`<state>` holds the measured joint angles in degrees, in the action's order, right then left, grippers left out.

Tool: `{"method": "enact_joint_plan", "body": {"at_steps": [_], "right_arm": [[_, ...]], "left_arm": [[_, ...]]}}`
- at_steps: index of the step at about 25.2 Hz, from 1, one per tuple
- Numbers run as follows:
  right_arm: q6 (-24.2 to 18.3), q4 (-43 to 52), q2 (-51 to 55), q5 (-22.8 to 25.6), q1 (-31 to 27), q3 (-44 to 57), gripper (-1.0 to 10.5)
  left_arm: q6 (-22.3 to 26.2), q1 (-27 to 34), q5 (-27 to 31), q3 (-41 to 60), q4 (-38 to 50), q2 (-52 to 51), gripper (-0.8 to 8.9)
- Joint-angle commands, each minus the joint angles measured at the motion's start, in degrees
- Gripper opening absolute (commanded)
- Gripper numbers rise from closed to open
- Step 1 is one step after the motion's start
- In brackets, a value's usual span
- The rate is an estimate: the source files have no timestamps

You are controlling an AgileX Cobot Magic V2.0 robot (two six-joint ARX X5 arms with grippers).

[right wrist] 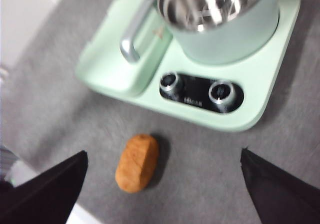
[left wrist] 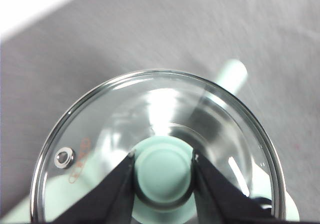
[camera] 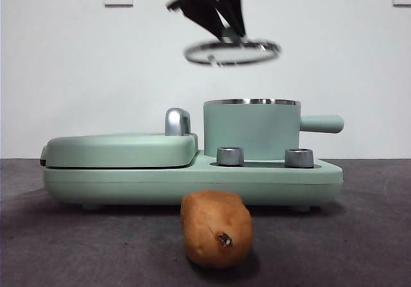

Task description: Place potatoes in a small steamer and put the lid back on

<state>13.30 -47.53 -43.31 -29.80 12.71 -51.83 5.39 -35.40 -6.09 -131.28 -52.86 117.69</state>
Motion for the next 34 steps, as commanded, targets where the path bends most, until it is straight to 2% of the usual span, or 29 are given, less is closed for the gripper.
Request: {"method": "enact_joint_plan", "body": {"at_steps": [1, 5, 6, 10, 17, 28, 30, 34], "right_arm": [[3.9, 0.5, -3.5, 4.7, 7.0, -1.1, 4.9], [11.6, 3.0, -12.8, 16.2, 23.1, -1.1, 4.9], [13.2, 3.4, -15.4, 17.8, 25.8, -1.1, 4.9], [17.8, 8.0, -26.5, 18.3, 33.4, -1.1, 4.9], [20.8, 13.7, -39.1, 20.2, 37.7, -1.1, 4.9], [20.8, 23.1, -48.5, 19.9, 39.8, -1.1, 4.8], [20.8, 23.6, -49.4, 21.0, 40.1, -1.1, 4.5], [20.7, 23.5, -50.8, 23.0, 40.5, -1.1, 3.0]], "left_arm": [[1.0, 1.8, -0.1, -2.5, -0.1, -3.4, 0.18], [1.0, 5.6, -0.1, -2.5, -3.7, -8.1, 0.18], [1.0, 6.4, -0.1, -2.5, -4.1, -9.0, 0.18], [1.0, 9.8, -0.1, -2.5, -6.0, -12.0, 0.18], [1.0, 13.8, -0.1, -2.5, -8.5, -13.4, 0.18], [0.0, 17.0, -0.1, -2.5, -8.9, -13.4, 0.18], [-0.1, 17.2, -0.1, -2.5, -8.9, -13.4, 0.17], [-0.1, 17.2, -0.1, -2.5, -8.9, -13.4, 0.18]]}}
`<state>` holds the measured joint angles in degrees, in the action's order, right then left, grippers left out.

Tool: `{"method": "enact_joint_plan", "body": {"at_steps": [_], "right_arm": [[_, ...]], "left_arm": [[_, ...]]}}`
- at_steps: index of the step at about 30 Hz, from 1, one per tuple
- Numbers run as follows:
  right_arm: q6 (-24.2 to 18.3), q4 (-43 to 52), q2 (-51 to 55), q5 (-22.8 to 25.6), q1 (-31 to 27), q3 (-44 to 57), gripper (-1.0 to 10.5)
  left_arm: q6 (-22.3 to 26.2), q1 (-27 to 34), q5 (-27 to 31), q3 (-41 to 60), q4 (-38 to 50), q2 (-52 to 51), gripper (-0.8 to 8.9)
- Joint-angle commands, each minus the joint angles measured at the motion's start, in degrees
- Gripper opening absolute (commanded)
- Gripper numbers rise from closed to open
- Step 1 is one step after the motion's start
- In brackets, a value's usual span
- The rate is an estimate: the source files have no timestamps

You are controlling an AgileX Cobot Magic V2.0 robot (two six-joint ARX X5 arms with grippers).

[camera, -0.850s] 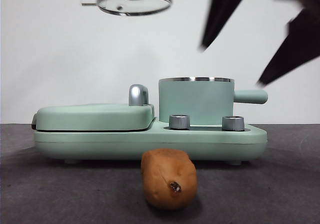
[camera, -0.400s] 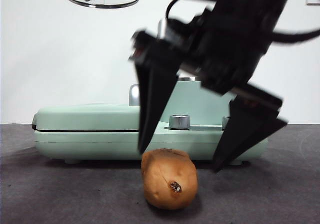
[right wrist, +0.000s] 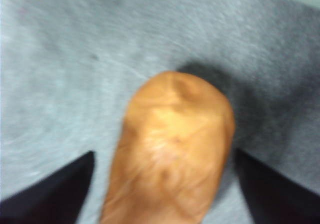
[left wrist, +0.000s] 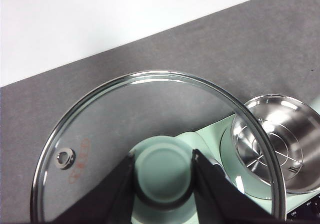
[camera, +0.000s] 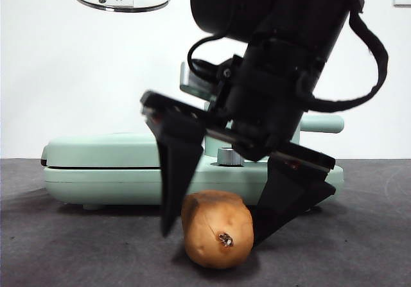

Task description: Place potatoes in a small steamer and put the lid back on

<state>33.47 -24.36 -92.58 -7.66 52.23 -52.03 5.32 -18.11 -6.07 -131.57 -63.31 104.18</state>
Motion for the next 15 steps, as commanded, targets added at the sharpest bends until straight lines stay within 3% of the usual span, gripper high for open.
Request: {"method": "enact_joint_plan", "body": {"at_steps": [1, 6, 15], "right_arm": [[0.3, 0.3, -1.5, 1.3, 1.1, -0.9, 2.7], [-0.4, -1.7, -1.0, 1.7, 1.2, -3.0, 2.1], [-12.2, -22.8, -0.6, 1.8, -3.8, -24.8, 2.1]], "left_arm": [[0.0, -0.1, -0.2, -2.2, 1.6, 0.1, 0.17], [0.0, -0.1, -0.1, -2.2, 1.6, 0.1, 0.18], [0.0, 0.2, -0.2, -2.2, 1.4, 0.1, 0.18]]}}
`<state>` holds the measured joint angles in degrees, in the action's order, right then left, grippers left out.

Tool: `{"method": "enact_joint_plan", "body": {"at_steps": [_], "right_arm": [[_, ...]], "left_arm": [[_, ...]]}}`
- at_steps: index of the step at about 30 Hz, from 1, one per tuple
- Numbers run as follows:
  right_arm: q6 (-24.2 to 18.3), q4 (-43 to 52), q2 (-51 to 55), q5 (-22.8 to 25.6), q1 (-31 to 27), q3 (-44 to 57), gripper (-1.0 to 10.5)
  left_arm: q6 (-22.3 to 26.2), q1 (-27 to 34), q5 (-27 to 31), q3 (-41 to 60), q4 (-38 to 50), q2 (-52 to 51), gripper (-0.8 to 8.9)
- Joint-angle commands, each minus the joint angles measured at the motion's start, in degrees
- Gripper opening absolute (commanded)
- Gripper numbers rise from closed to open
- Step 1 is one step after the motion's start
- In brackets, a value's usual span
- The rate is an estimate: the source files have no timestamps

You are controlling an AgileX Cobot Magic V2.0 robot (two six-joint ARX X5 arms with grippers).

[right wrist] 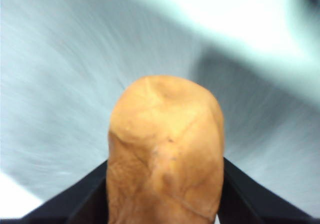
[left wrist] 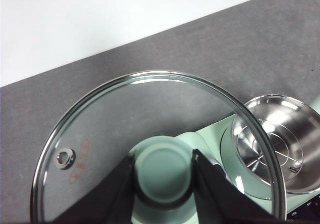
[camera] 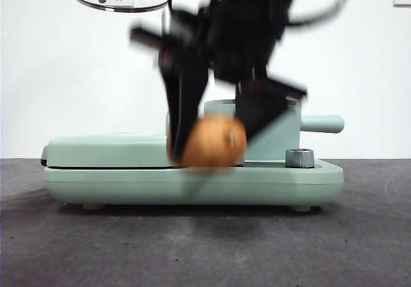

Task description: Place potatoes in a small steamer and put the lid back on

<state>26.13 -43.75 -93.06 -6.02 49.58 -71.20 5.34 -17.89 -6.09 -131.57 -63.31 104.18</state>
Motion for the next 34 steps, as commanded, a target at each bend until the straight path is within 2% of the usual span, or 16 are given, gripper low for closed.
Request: {"method": "enact_joint_plan", "body": {"at_steps": [1, 3, 9, 18, 22, 31, 34], "right_arm": [[-5.4, -4.9, -0.2, 0.0, -2.2, -7.9, 2.1], [-6.5, -7.9, -0.5, -0.2, -4.9, -13.0, 2.1], [-14.4, -14.3, -6.6, 0.1, -13.6, -28.6, 2.1], [-18.4, -20.9, -22.7, -0.3, -21.9, -49.5, 2.1], [-18.7, -21.5, -27.5, -1.6, -23.2, -52.7, 2.1], [-19.6, -22.8, -32.0, -1.4, -23.5, -52.7, 2.2], [-19.6, -22.7, -32.0, -1.4, -23.5, -52.7, 3.3]], "left_arm": [[0.0, -0.1, -0.1, -2.2, 1.4, 0.1, 0.18], [0.0, -0.1, -0.1, -2.2, 1.4, 0.1, 0.18], [0.0, -0.1, -0.1, -2.1, 1.4, 0.1, 0.18], [0.0, -0.1, -0.1, -2.1, 1.2, 0.1, 0.18], [0.0, -0.1, -0.1, -2.1, 1.2, 0.1, 0.18], [0.0, -0.1, -0.1, -2.1, 1.1, 0.1, 0.18], [0.0, -0.1, -0.1, -1.9, 1.0, 0.1, 0.18]]}}
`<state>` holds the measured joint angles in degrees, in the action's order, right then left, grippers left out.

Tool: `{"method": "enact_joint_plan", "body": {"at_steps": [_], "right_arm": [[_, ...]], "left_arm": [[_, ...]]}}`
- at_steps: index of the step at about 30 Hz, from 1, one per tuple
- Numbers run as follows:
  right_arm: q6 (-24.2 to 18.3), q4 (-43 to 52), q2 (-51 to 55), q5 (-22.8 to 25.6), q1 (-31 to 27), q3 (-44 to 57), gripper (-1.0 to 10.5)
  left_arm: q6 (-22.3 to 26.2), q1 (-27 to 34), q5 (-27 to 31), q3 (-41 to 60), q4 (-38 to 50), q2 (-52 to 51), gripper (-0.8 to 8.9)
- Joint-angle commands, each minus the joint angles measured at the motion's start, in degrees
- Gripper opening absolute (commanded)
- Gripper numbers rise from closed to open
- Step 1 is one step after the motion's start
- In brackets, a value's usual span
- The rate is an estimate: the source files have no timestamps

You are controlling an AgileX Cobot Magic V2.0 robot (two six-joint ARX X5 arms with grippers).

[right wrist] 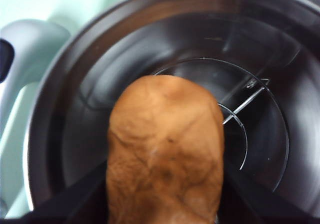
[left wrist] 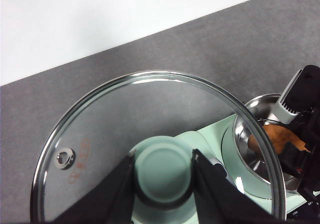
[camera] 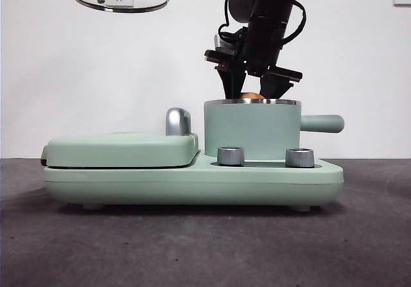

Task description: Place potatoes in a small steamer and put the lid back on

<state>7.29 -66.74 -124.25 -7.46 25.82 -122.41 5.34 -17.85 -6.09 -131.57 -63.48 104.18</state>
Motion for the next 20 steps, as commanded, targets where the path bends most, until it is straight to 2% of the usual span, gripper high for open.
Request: {"method": "enact_joint_plan", "body": {"at_steps": [1, 4, 9, 13, 20], "right_arm": [[-0.7, 0.2, -0.8, 0.0, 0.2, -1.5, 3.9], [-0.9, 0.4, -0.8, 0.1, -0.3, -1.5, 4.8], [-0.1, -2.0, 2.0, 0.0, -1.8, -3.3, 4.8], [-1.5, -6.3, 7.5, 0.5, -2.6, -3.3, 4.8], [-2.0, -14.4, 17.7, 5.5, -3.0, -2.2, 4.8]], "left_arm": [[0.0, -0.2, -0.1, -1.8, 1.2, 0.1, 0.18], [0.0, -0.2, -0.1, -1.5, 1.1, 0.1, 0.18], [0.0, -0.6, -0.2, -0.9, 0.9, 0.1, 0.18], [0.0, -1.3, -0.2, -0.8, 0.9, 0.1, 0.18], [0.0, -3.7, -0.2, -0.8, 1.4, 0.4, 0.18]]}}
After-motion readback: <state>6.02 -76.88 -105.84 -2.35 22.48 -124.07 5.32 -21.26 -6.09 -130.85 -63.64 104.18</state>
